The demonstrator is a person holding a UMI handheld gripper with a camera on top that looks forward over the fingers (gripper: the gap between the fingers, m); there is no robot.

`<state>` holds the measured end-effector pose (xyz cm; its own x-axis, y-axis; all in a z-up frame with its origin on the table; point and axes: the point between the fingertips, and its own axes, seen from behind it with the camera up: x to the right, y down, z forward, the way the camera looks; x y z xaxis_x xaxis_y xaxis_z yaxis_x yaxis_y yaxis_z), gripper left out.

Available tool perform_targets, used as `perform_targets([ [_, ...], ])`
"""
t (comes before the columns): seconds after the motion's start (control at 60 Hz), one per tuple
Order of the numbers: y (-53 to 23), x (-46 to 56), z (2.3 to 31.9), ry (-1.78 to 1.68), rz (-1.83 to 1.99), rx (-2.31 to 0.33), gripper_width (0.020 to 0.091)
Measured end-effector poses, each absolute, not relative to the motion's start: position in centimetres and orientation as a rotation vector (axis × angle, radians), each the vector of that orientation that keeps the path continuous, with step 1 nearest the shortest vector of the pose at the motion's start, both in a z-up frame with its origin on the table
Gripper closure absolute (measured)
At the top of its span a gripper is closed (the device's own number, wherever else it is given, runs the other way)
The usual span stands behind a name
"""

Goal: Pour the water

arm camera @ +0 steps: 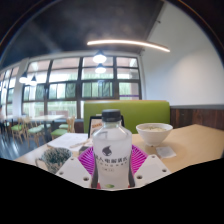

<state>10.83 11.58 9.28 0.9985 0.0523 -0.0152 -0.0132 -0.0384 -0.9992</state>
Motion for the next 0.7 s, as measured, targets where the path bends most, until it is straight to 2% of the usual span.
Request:
perform_targets([
  [0.033,11.9,10.7,9.9,-0.040,0.050,-1.581,0.0679],
  [0.3,11.5,10.9,9.6,-0.018,0.073,-1.592,0.0688],
  [0.35,11.6,10.9,9.6,-0.011,0.071,-1.591,0.0667],
  [0.417,11.0,10.8,9.2,-0.005,0.073,-1.587,0.0623],
  [0.533,11.3,11.5,9.7,0.014,0.051,-1.597,0.0488],
  [0.617,9.9,11.5,8.7,-0.002,0.019,-1.668,0.0275],
  [0.633,9.7,11.6,8.9,-0.002,0.016,-1.670,0.0254],
  [0.65,9.3,11.1,8.3,-0.006,0.018,-1.665,0.0253],
  [0.683,8.6,11.6,9.7,-0.010,0.009,-1.660,0.0260],
  [0.7,7.7,11.2,9.1,-0.013,0.008,-1.654,0.0261],
])
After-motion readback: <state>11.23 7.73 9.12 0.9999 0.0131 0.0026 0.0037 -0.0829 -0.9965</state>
